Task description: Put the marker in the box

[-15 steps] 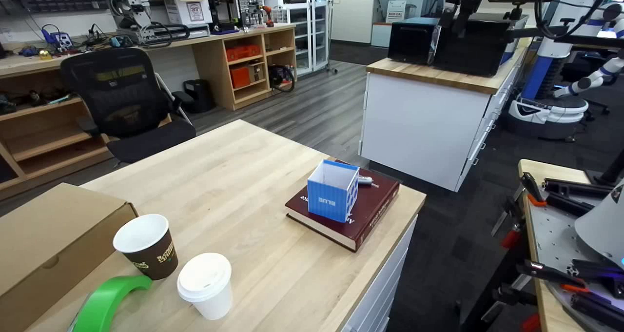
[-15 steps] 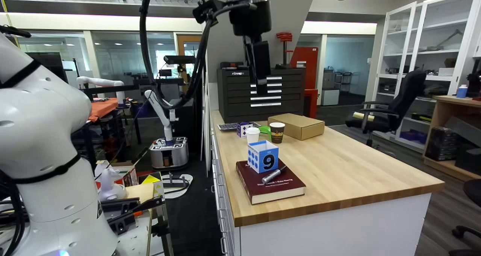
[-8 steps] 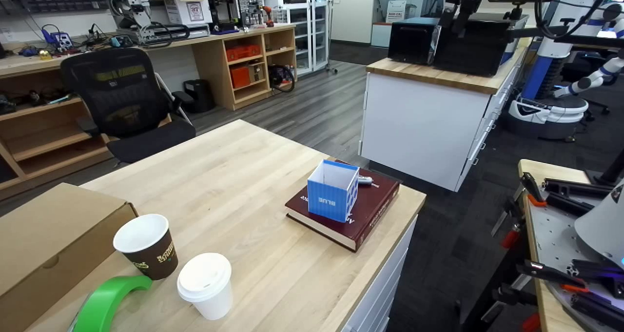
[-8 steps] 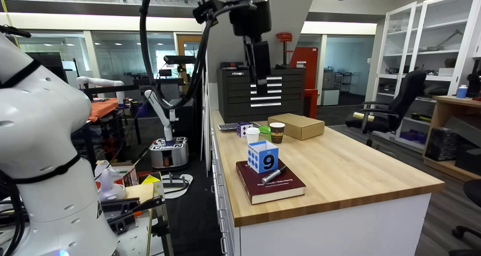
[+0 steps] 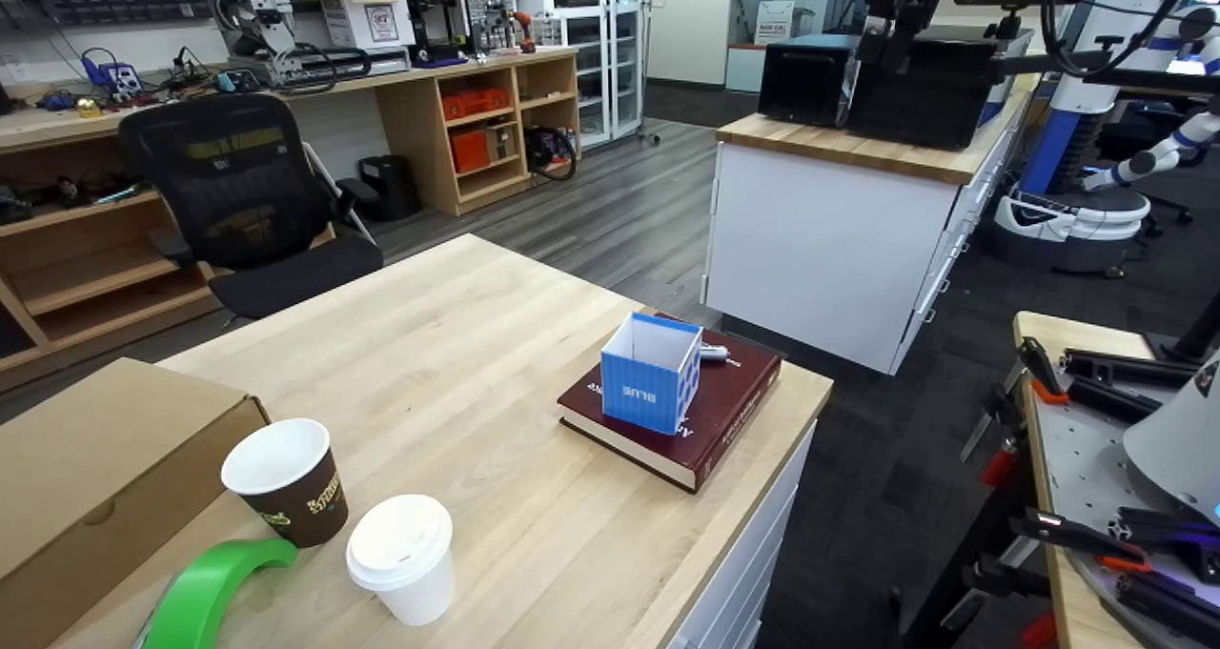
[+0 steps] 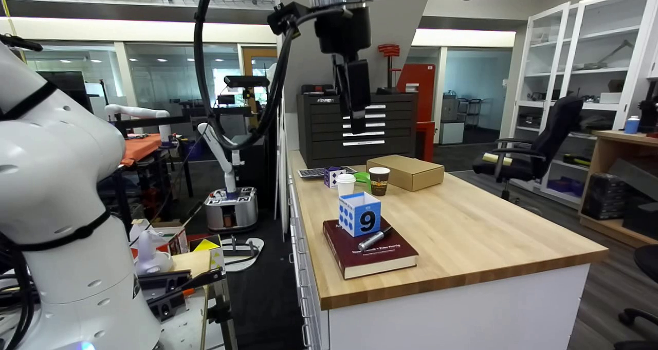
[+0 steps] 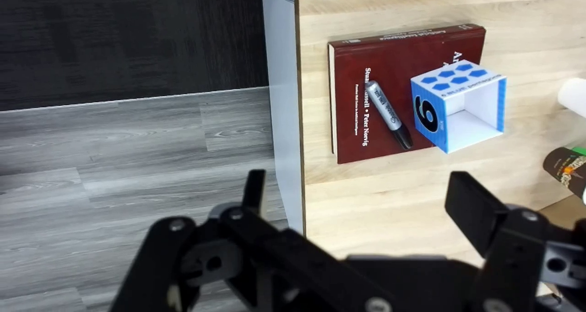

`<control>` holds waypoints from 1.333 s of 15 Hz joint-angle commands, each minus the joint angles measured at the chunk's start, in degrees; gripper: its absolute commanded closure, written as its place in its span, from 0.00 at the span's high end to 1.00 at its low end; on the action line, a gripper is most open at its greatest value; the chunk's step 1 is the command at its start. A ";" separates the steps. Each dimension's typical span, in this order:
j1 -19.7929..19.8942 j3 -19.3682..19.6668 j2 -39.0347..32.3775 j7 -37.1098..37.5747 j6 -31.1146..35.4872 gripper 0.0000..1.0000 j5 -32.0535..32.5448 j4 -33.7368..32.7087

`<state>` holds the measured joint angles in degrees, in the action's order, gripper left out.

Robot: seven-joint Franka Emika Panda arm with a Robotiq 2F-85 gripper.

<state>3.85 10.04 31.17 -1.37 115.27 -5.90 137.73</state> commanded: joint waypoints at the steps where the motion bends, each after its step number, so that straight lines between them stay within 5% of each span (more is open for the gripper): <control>1: 1.05 -2.62 -2.81 -0.53 1.53 1.00 3.17 -0.19; 12: -1.42 -8.77 -16.54 -0.83 10.71 1.00 10.91 -1.53; 20: -4.20 -11.86 -20.14 -1.94 11.91 1.00 14.13 -2.05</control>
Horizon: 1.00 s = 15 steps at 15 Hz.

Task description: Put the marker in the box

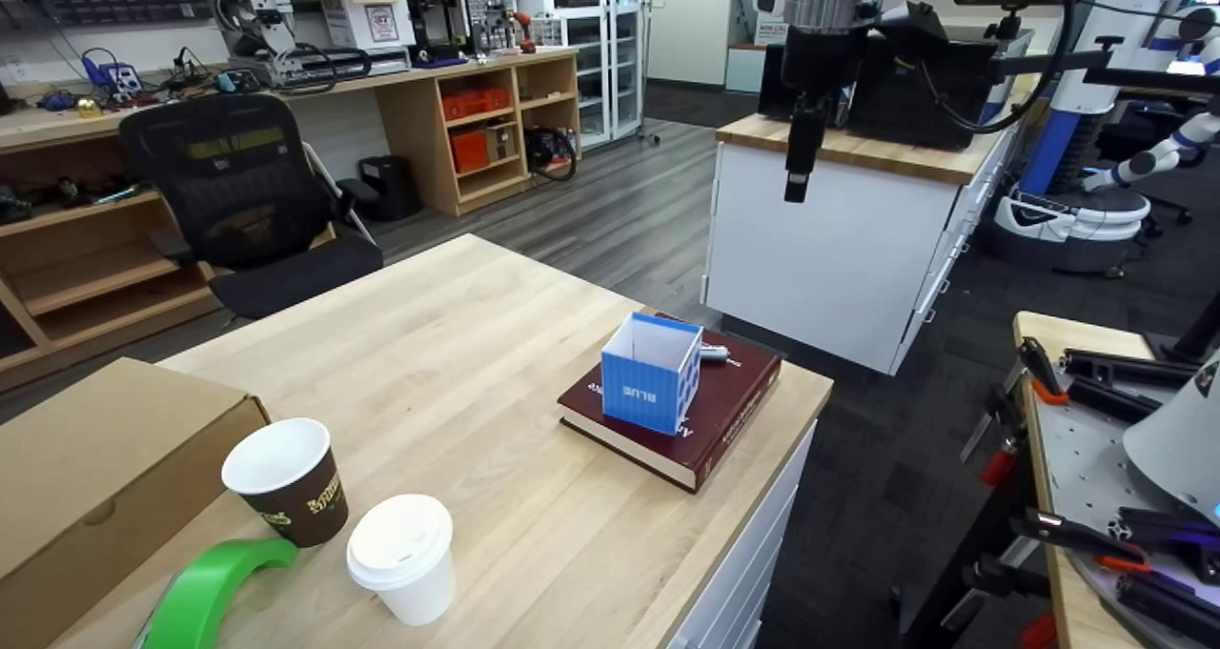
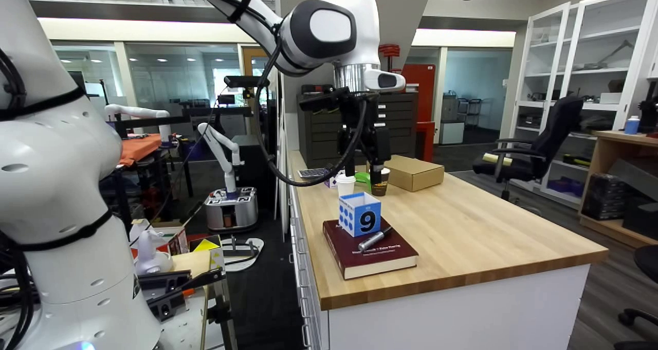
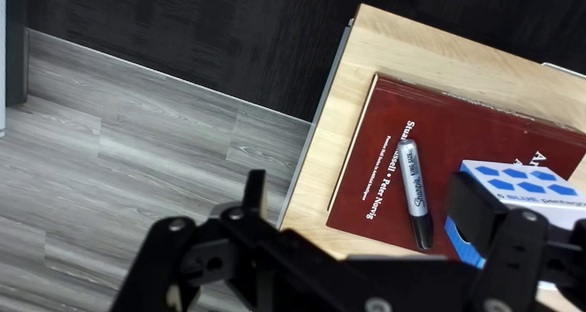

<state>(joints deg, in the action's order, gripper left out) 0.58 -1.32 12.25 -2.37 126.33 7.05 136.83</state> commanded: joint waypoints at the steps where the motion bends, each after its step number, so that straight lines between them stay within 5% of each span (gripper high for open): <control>1: -1.28 -0.72 -1.33 -0.83 0.92 1.00 1.00 -1.28; 15: -2.42 -1.13 -0.89 -0.06 1.40 1.00 -0.05 -2.19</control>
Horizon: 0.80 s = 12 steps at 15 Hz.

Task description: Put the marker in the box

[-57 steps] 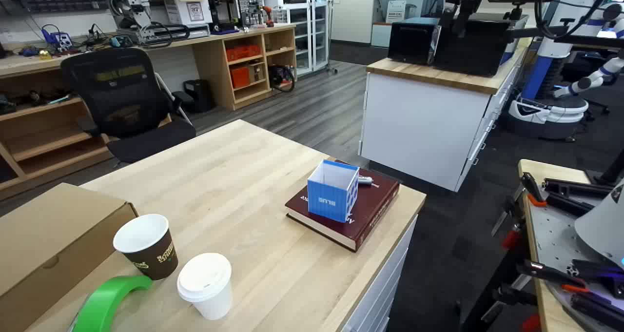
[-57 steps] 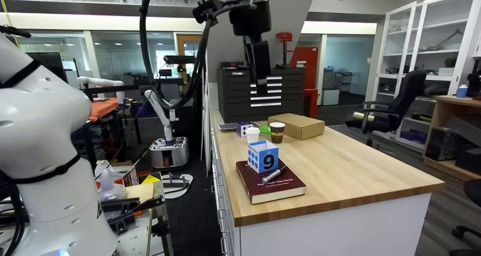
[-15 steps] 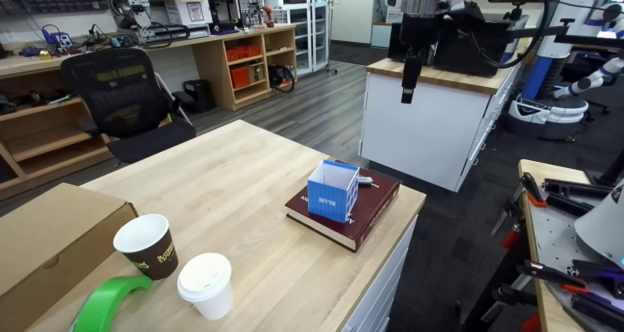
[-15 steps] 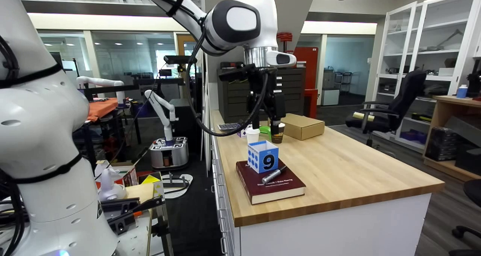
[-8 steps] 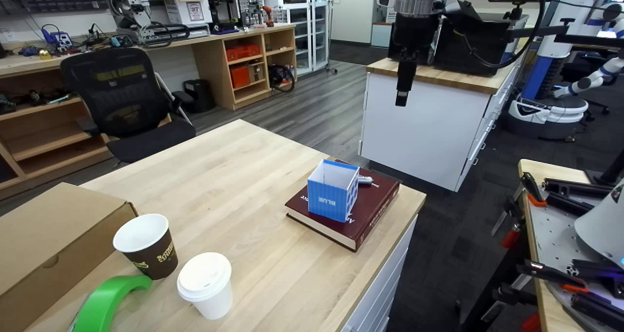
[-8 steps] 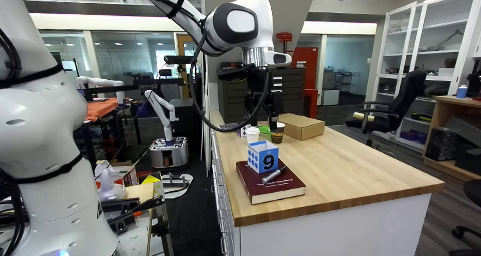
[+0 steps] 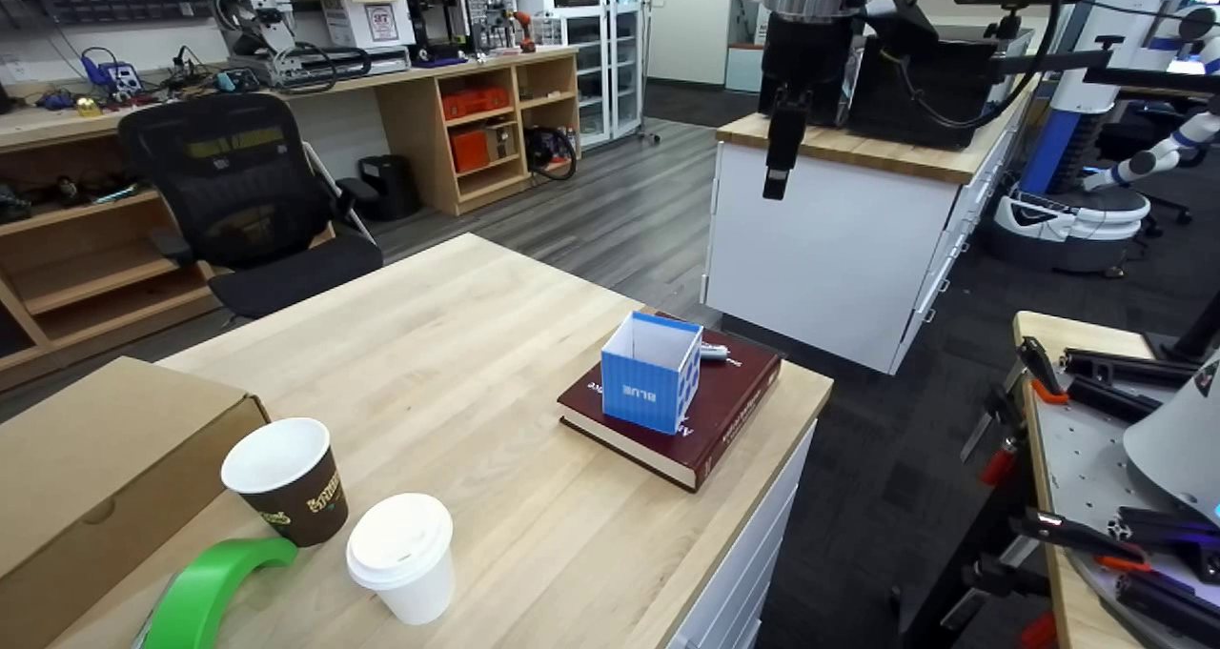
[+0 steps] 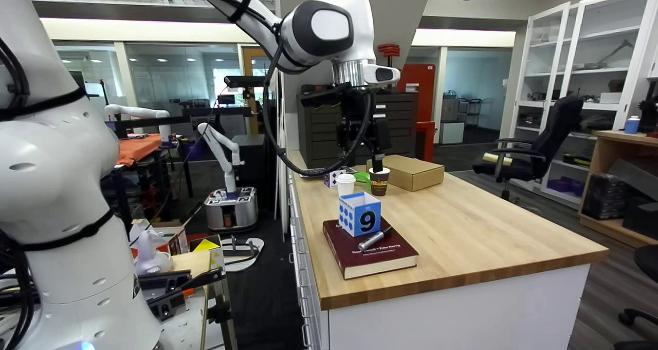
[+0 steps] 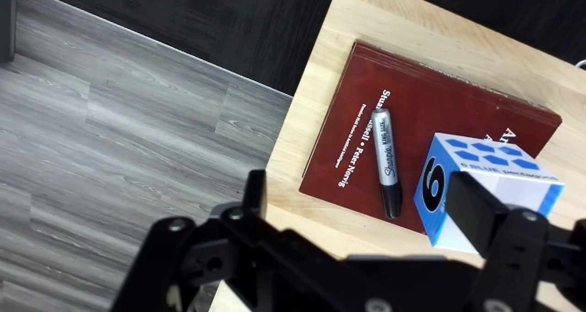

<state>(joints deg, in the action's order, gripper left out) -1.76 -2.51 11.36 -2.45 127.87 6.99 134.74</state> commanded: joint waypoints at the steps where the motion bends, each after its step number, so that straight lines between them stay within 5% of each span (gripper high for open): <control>1: -0.08 0.06 0.00 0.02 -0.14 1.00 0.01 -0.09; 12: -1.20 -0.34 -10.44 -1.33 6.71 1.00 -3.99 -2.49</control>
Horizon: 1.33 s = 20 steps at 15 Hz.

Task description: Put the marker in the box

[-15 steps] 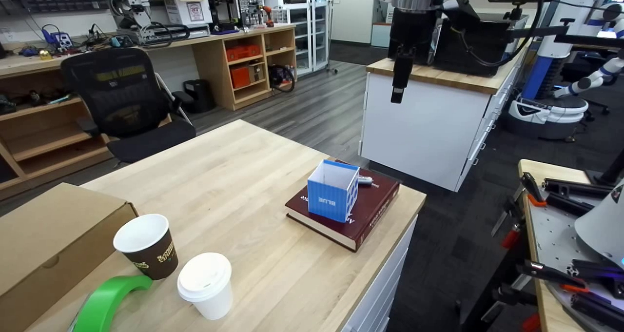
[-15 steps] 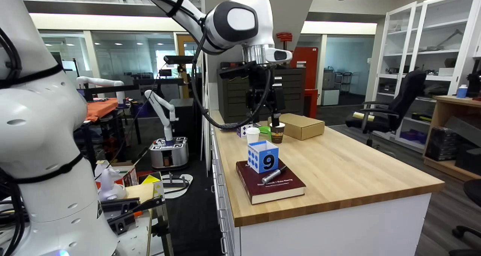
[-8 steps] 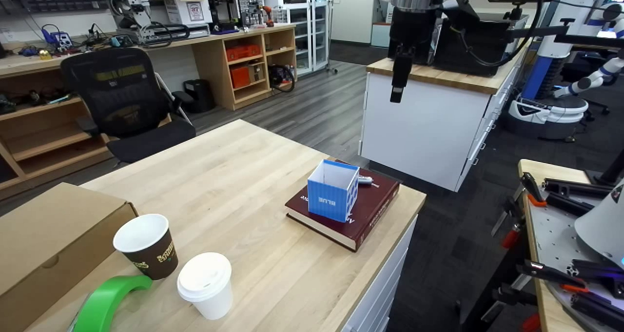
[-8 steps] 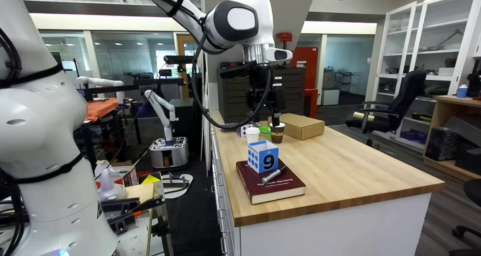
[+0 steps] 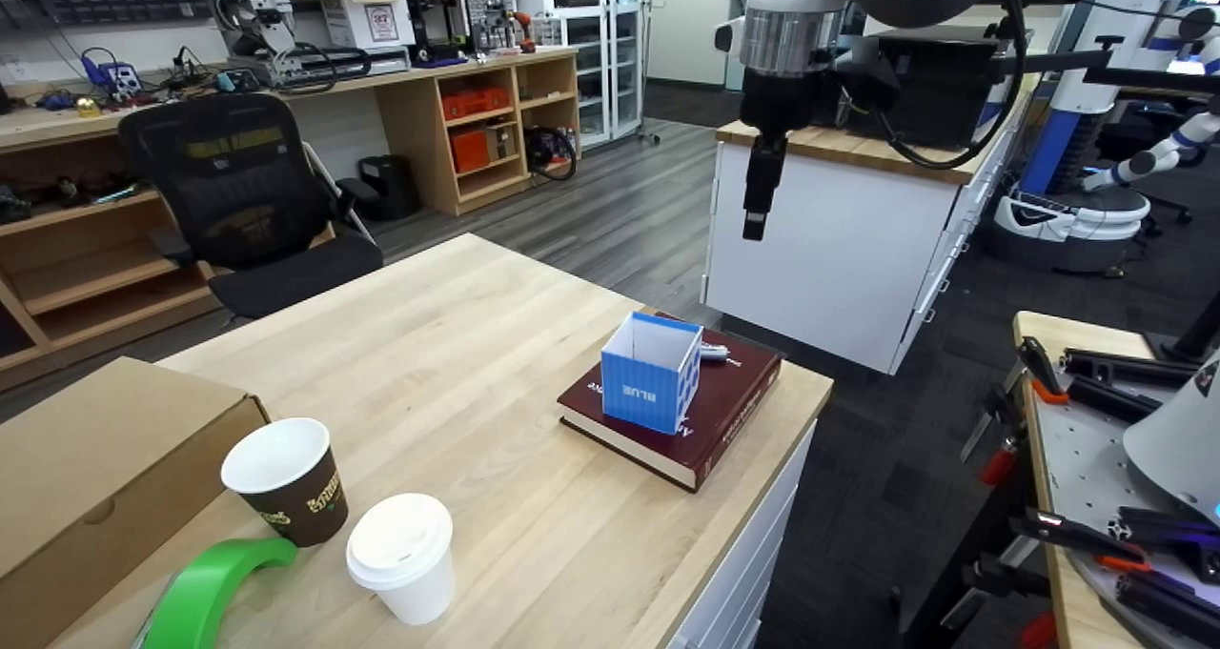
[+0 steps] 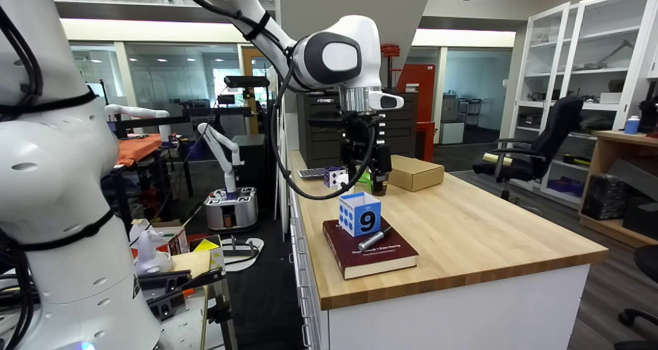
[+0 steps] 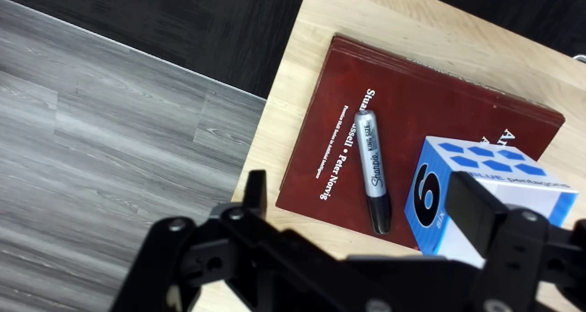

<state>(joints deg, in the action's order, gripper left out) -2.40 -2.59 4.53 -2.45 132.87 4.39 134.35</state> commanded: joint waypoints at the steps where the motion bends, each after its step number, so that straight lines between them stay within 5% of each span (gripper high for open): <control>1: -0.78 -0.48 -4.90 -1.43 2.02 1.00 -1.33 -2.68; 11: -1.75 -1.63 -12.82 -4.03 2.09 1.00 0.60 -5.68; 20: -1.36 -1.58 -9.45 -6.38 10.06 1.00 -0.23 -0.19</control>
<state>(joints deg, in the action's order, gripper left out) -4.26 -4.10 -8.25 -7.89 138.50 4.42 130.23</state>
